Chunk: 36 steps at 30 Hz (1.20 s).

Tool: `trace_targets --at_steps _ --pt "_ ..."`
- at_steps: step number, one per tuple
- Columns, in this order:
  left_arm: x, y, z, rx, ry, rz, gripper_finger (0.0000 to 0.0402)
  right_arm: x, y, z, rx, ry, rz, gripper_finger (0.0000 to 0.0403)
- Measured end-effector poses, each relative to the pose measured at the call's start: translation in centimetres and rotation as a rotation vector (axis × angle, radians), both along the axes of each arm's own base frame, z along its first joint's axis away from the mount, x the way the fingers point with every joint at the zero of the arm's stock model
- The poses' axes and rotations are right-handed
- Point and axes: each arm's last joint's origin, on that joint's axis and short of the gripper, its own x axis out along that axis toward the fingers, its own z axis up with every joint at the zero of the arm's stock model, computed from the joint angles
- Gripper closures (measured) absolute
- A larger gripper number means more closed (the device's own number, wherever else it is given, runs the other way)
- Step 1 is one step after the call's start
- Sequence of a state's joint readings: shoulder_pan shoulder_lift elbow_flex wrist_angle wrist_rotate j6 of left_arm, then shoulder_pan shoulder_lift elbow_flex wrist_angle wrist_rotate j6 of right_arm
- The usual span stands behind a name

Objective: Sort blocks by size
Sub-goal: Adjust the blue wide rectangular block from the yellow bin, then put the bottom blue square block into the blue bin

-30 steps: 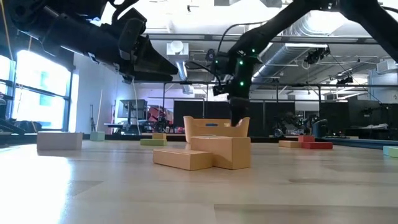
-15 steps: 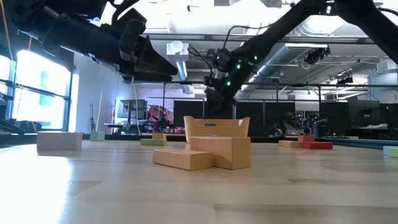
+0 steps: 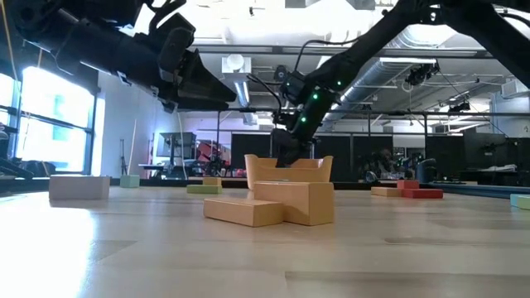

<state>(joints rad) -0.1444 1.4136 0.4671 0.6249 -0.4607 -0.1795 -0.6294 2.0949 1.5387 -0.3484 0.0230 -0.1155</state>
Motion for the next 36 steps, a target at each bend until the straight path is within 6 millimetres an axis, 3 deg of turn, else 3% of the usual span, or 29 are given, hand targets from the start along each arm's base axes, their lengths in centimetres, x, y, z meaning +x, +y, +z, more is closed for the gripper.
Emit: trace_targets --at_steps 5,11,20,24,28,32,36 --pt "0.0 0.0 0.0 0.000 0.001 0.000 0.0174 0.0 0.0 0.4 0.002 -0.023 0.037 0.0292" --pt "0.0 0.0 -0.1 -0.001 0.014 0.000 0.0174 -0.2 0.3 2.9 -0.004 -0.114 0.047 0.0344" --pt "-0.2 -0.3 -0.3 -0.034 0.024 0.000 0.0174 -1.3 -0.5 3.3 0.003 -0.102 0.014 0.0361" --pt "-0.2 -0.9 -0.3 -0.032 0.023 -0.012 0.0174 -1.8 0.3 3.4 0.024 -0.019 0.033 0.0361" --pt "-0.4 -1.5 -0.3 -0.016 0.018 0.009 0.0174 -1.5 3.4 4.2 -0.021 0.048 0.097 0.0362" --pt "-0.5 -2.1 -0.3 -0.014 0.009 0.027 0.0174 -1.4 9.5 6.3 -0.218 0.042 0.207 0.0377" --pt "-0.7 -2.5 -0.3 -0.012 0.002 0.045 0.0174 -4.0 15.6 6.2 -0.281 -0.059 0.323 0.0398"
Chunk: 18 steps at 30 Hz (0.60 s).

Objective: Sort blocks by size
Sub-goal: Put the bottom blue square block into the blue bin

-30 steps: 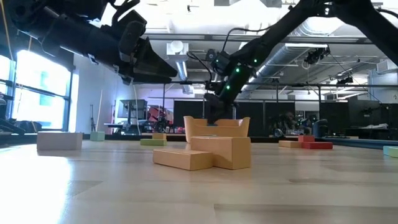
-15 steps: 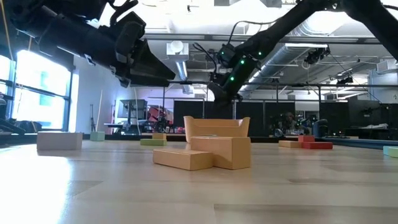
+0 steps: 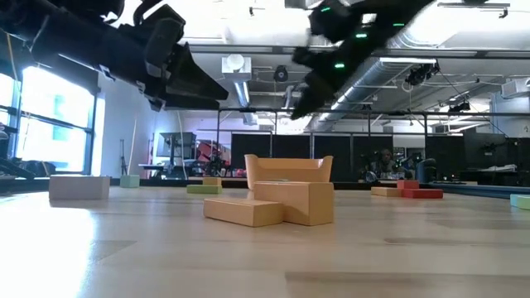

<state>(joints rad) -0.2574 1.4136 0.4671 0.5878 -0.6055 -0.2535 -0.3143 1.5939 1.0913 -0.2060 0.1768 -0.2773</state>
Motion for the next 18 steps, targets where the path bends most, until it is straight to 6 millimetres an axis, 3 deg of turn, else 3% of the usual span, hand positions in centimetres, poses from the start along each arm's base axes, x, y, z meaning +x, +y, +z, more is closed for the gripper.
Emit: trace_targets --at_steps 4,8,13,18 --pt "0.0 0.0 0.0 0.003 0.000 0.003 0.0174 -3.6 5.6 -2.3 0.076 -0.143 0.064 0.0398" --pt "-0.1 -0.4 -0.2 0.017 0.040 -0.080 0.0174 -5.8 11.2 -4.0 0.234 -0.293 0.192 0.0397" --pt "-0.1 -2.6 0.0 0.073 0.125 -0.220 0.0174 -7.0 15.9 -2.2 0.357 -0.365 0.288 0.0396" --pt "0.6 -5.1 1.9 0.069 0.239 -0.310 0.0174 -7.3 18.5 -0.7 0.256 -0.405 0.294 0.0396"
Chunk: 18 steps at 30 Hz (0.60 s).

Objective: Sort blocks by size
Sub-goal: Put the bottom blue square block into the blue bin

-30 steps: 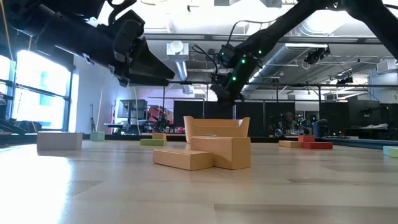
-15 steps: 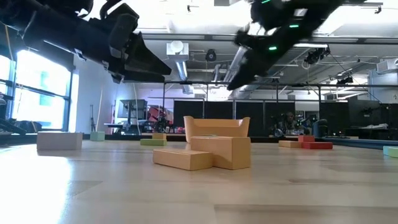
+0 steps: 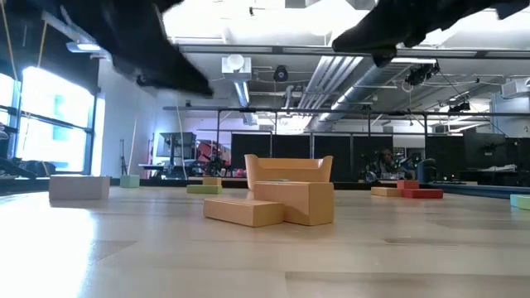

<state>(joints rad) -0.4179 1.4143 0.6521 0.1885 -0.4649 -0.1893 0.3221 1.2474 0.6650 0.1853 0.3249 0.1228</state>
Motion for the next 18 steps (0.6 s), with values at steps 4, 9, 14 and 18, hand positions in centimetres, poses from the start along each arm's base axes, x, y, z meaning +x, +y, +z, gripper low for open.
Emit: trace_targets --at_steps 4,9,14,18 --pt "0.4 -3.1 3.2 0.005 0.030 -0.123 0.0174 -0.2 0.9 -0.6 0.022 0.011 -0.112 0.0396" --pt "0.6 -6.4 3.0 0.103 0.085 -0.238 0.0174 0.0 2.8 -2.4 0.100 0.064 -0.116 0.0396" --pt "2.2 -6.0 0.0 0.055 0.043 0.121 0.0174 0.5 5.1 -4.7 0.154 0.095 -0.086 0.0396" --pt "4.7 -3.2 -2.1 -0.081 0.020 0.322 0.0174 0.5 6.5 -5.8 0.162 0.114 -0.051 0.0396"
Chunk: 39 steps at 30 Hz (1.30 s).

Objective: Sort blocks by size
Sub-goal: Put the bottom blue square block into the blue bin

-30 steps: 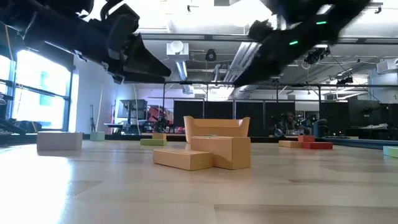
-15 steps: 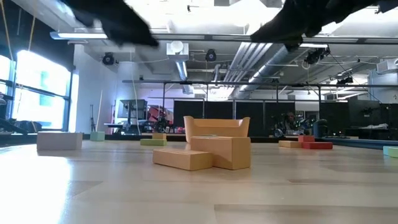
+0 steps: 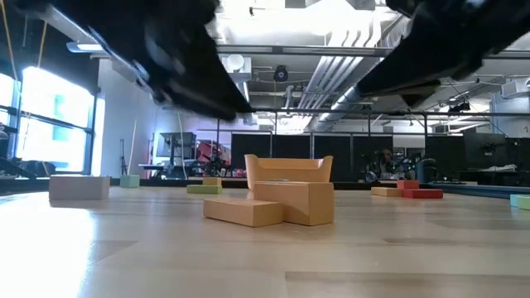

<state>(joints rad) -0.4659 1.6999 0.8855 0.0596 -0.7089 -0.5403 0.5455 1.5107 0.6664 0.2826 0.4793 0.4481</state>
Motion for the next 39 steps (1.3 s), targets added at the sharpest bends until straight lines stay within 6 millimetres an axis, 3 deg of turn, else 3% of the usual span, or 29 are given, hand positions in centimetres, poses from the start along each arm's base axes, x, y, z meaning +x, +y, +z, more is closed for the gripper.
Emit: trace_targets --at_steps 7,13,22,39 --pt "4.2 6.3 -4.0 -0.106 0.074 -0.073 0.0135 -0.9 1.4 0.2 -0.065 -0.041 -0.008 0.0396" --pt "4.4 10.0 -6.5 -0.226 0.163 0.083 0.0116 -1.3 1.9 0.3 -0.090 -0.057 -0.028 0.0396" --pt "5.8 11.1 -8.8 -0.027 0.089 0.110 0.0115 -1.1 1.6 0.2 -0.083 -0.048 -0.049 0.0396" --pt "6.6 14.0 -11.3 0.074 -0.047 0.326 0.0116 -1.2 1.6 0.1 -0.048 -0.046 -0.067 0.0396"
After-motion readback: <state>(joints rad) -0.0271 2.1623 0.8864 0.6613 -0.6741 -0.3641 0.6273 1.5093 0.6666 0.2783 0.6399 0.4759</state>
